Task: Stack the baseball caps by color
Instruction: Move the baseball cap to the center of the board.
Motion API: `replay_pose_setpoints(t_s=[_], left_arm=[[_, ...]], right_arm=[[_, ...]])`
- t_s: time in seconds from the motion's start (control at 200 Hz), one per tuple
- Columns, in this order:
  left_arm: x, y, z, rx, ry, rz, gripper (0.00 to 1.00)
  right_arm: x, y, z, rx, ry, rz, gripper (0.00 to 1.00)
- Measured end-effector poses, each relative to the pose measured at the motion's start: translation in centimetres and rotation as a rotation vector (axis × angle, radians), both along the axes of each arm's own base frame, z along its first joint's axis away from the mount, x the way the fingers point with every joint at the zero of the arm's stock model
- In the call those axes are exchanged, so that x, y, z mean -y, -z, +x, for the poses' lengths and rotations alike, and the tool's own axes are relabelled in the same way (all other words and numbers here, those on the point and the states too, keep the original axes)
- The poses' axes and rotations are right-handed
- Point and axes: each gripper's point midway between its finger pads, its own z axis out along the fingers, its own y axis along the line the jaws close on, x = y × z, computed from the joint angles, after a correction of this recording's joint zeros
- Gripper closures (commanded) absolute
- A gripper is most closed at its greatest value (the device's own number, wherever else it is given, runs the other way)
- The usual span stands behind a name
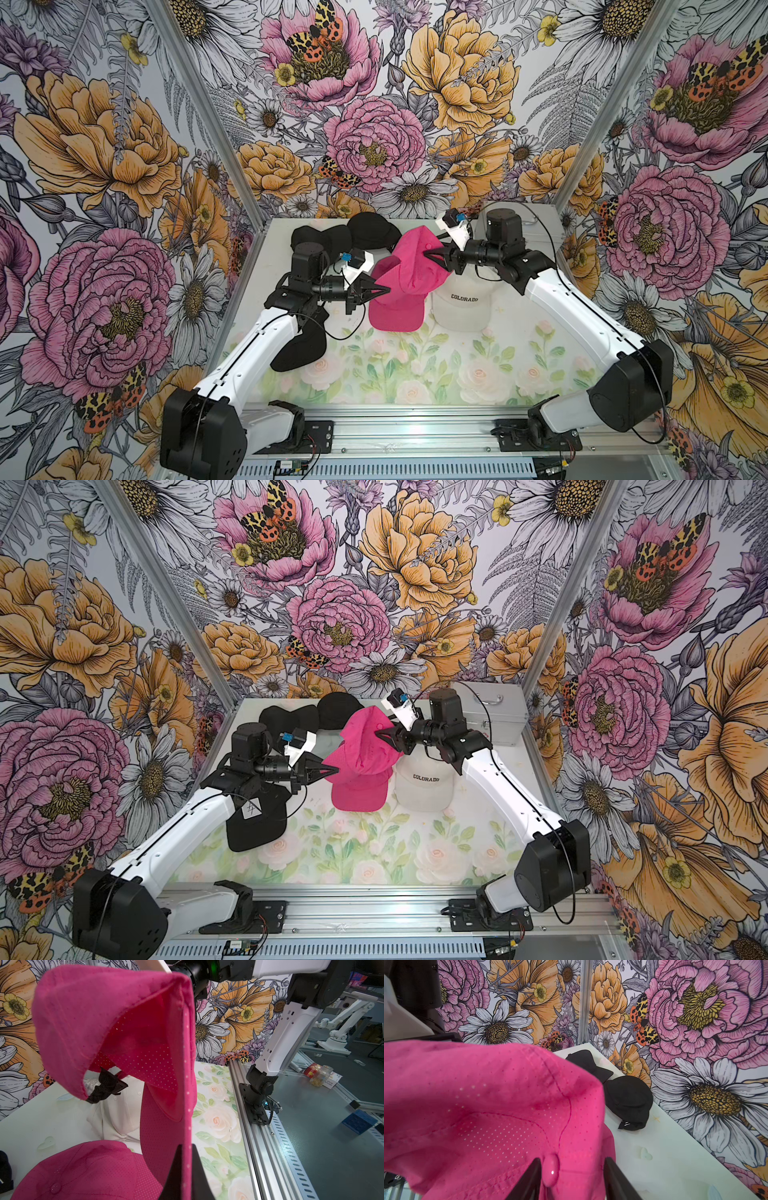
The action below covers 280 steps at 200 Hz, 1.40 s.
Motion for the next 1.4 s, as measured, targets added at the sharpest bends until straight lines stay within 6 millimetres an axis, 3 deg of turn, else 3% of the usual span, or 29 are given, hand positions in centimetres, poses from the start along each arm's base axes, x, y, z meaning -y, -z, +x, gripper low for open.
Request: replay_pose_setpoints(t_s=[0.07, 0.2, 0.35, 0.455, 0.695, 0.92, 0.965, 1.17, 1.29, 1.4], left_arm=[[0.0, 0.0, 0.0, 0.006, 0.001, 0.001, 0.97], [-0.9, -0.1, 0.7, 0.020, -0.022, -0.004, 0.97], [-3.8, 0.2, 3.1, 0.033, -0.104, -0.007, 0.97], [-4.6, 0.2, 4.7, 0.035, -0.114, -0.013, 0.97], [-3.3, 0.4, 6.2, 0.095, -0.102, 0.017, 0.93], [-1.9, 0.7, 8.5, 0.073, -0.108, 0.028, 0.88], [-1.8, 0.7, 8.8, 0.060, -0.116, 0.028, 0.83], [-3.0, 1.7, 11.7, 0.045, -0.295, 0.092, 0.40], [-5.4, 3.0, 12.1, 0.051, -0.443, 0.153, 0.27], [-8.1, 3.3, 11.9, 0.041, -0.571, 0.173, 0.02]], right_arm=[[-0.3, -0.1, -0.4, 0.001, -0.030, 0.009, 1.00], [-0.7, -0.4, -2.2, -0.016, -0.117, 0.036, 1.00], [-0.5, -0.8, -6.7, -0.057, -0.255, 0.034, 1.00], [0.0, -1.0, -9.4, -0.081, -0.330, 0.027, 1.00], [0.8, -2.7, -13.2, -0.054, -0.426, 0.055, 1.00], [0.9, -3.0, -13.8, -0.030, -0.444, 0.057, 1.00], [0.8, -2.9, -13.7, -0.029, -0.439, 0.048, 1.00], [-0.5, -1.6, -13.4, -0.049, -0.403, -0.026, 1.00], [-0.8, 0.0, -12.7, -0.097, -0.381, -0.064, 1.00], [-0.9, 1.3, -12.3, -0.141, -0.367, -0.093, 1.00]])
